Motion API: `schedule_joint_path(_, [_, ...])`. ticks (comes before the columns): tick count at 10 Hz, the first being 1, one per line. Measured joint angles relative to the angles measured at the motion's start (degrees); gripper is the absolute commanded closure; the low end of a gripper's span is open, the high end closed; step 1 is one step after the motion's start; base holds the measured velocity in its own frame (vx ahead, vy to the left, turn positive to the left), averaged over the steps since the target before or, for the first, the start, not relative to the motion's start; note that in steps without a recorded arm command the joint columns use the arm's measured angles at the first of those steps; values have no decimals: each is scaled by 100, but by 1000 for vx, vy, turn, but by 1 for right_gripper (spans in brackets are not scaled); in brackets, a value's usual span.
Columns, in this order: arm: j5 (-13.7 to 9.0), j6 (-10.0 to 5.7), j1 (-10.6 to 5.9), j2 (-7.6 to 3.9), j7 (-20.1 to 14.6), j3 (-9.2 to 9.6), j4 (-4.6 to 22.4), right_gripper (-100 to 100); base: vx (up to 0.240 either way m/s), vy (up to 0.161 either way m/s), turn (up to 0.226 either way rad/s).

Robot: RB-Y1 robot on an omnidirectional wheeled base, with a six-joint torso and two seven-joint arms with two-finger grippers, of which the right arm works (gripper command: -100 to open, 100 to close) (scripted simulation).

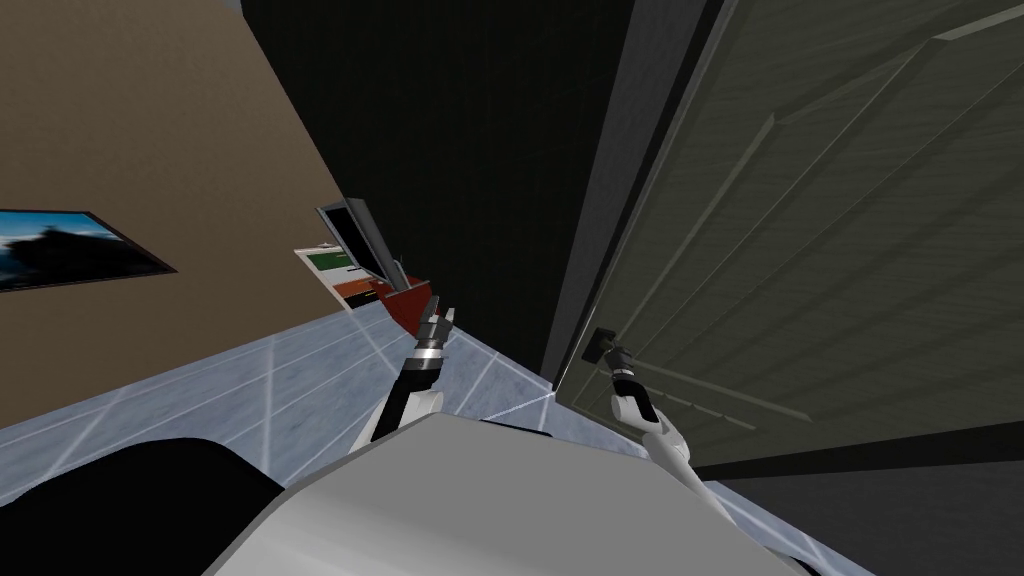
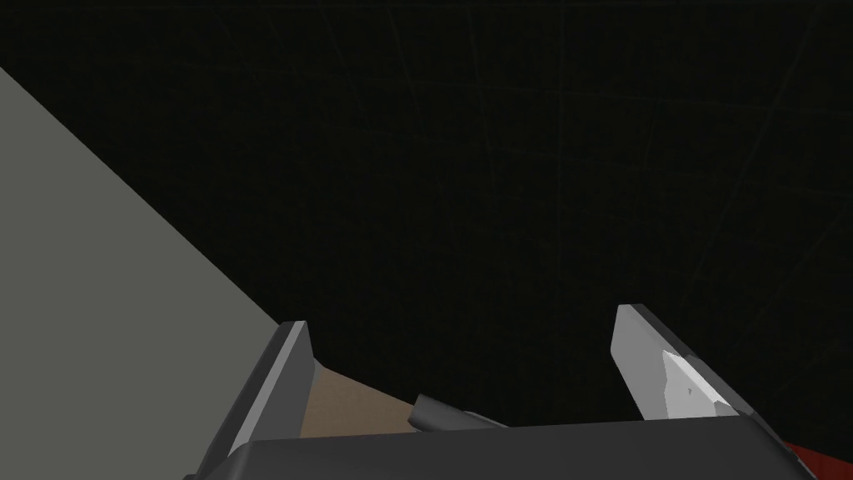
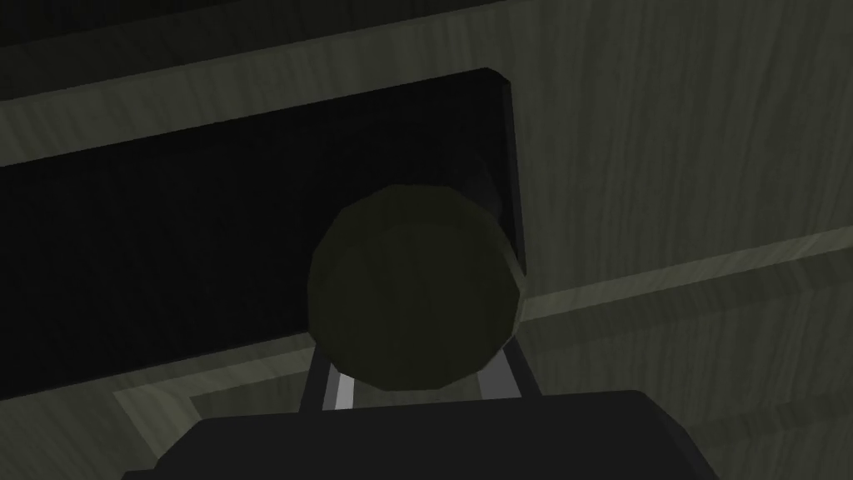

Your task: Pull the door open

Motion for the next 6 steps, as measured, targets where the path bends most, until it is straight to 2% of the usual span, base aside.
schedule_joint_path(1, [-73, 28, -17, 13, -121, 31, -10, 100, -67, -36, 49])
schedule_joint_path(3, [-247, 16, -129, 0, -394, 110, 139, 100, -57, -27, 50])
schedule_joint_path(4, [-359, 44, -122, 6, -533, 145, 105, 100, -87, -45, 56])
schedule_joint_path(5, [-505, -4, -256, -10, -708, 217, 296, 100, -67, -31, 56])
schedule_joint_path(6, [-579, 6, -280, -9, -839, 242, 308, 100, -66, -28, 53])
